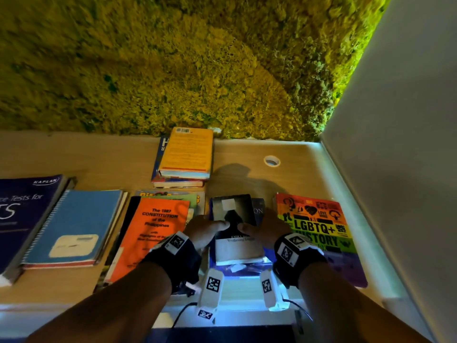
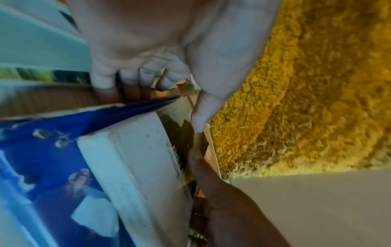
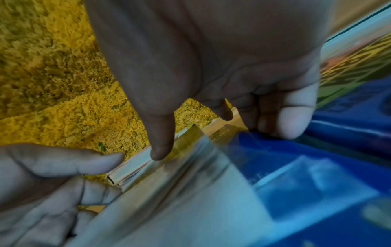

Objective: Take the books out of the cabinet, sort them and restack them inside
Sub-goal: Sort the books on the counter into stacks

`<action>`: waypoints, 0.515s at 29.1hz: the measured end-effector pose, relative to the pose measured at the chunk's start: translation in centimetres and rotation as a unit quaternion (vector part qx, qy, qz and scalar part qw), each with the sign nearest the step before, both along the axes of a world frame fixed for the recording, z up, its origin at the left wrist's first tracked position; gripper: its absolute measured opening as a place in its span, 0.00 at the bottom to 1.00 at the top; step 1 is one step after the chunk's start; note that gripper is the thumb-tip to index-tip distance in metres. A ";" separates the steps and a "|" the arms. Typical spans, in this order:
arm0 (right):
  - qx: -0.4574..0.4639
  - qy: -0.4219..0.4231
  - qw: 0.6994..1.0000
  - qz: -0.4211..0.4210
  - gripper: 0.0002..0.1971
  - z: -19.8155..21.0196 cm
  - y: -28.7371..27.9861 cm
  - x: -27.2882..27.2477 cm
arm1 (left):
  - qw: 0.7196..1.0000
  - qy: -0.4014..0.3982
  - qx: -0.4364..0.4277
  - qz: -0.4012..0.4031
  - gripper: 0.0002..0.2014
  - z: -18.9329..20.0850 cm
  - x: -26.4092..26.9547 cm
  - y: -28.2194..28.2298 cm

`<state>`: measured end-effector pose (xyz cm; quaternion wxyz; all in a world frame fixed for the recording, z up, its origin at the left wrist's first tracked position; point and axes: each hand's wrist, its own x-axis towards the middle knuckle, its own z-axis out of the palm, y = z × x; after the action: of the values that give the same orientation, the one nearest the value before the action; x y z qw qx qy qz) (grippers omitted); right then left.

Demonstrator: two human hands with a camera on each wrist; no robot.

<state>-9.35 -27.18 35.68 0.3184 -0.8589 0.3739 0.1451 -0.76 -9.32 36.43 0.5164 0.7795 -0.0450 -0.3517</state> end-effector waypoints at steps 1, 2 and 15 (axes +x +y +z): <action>0.005 -0.001 1.000 -0.004 0.66 -0.1 -0.1 0.1 | 1.000 0.014 -0.004 0.018 0.15 0.0 0.1 0.1; 0.014 -0.012 1.000 -0.009 0.66 -0.1 -0.2 0.2 | 0.999 0.031 -0.020 0.030 0.15 0.1 0.1 0.1; 0.121 -0.256 0.951 -0.122 0.35 3.4 -1.6 -2.7 | 0.973 -0.027 -0.230 0.015 0.12 2.7 0.6 -1.8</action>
<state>-12.03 -28.80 39.07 0.5200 -0.7703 0.3613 -0.0759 -0.19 -11.12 39.10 0.6859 0.6495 -0.1268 -0.3027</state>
